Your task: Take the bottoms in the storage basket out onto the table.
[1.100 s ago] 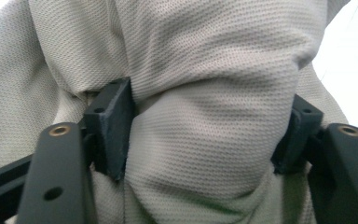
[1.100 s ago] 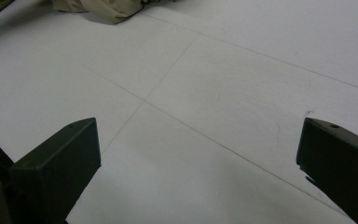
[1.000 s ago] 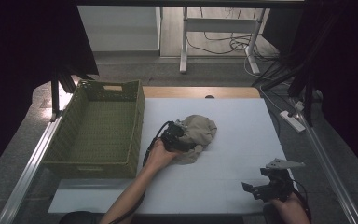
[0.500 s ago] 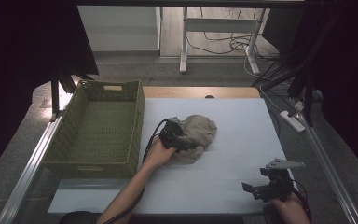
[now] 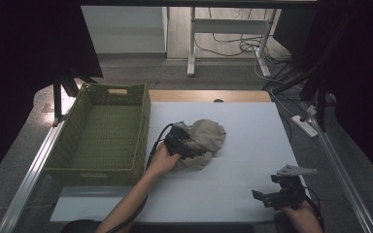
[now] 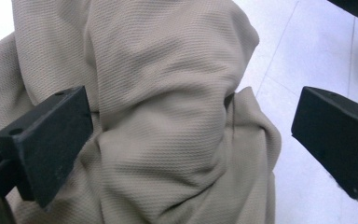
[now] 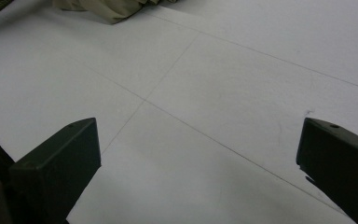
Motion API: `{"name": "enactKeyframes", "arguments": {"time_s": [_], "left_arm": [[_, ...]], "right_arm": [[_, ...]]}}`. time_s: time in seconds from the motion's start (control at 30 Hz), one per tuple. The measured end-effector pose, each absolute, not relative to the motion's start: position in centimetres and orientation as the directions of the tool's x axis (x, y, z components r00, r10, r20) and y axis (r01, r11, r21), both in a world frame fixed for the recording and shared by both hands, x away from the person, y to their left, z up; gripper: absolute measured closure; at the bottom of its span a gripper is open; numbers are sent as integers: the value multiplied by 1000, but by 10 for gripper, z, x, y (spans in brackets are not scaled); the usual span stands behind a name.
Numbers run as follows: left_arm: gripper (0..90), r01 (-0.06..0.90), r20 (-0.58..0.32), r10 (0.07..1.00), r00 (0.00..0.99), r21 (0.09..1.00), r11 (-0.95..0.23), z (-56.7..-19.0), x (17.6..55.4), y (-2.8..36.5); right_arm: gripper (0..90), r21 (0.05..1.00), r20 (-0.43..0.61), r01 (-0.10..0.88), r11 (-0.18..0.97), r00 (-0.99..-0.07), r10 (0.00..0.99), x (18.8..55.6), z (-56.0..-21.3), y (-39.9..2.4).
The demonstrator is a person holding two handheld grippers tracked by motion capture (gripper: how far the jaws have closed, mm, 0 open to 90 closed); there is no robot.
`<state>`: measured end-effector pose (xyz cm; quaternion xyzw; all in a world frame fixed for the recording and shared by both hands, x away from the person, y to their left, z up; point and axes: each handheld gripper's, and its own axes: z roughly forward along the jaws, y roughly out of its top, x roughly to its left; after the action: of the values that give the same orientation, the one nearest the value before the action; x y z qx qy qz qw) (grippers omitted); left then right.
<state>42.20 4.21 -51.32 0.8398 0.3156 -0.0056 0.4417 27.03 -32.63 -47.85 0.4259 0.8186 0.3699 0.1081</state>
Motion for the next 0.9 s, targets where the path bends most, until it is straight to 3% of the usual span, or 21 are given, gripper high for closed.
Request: {"name": "enactKeyframes", "arguments": {"time_s": [0.4, 0.9], "left_arm": [[10, 521, -331, 446, 831, 743, -420, -503, 416, 44], [0, 476, -263, 446, 856, 739, -478, -492, 398, 41]], "right_arm": [[1, 698, 137, 616, 364, -614, 777, 270, -478, -326], [1, 704, 135, 611, 361, -614, 777, 269, -478, -326]]}}
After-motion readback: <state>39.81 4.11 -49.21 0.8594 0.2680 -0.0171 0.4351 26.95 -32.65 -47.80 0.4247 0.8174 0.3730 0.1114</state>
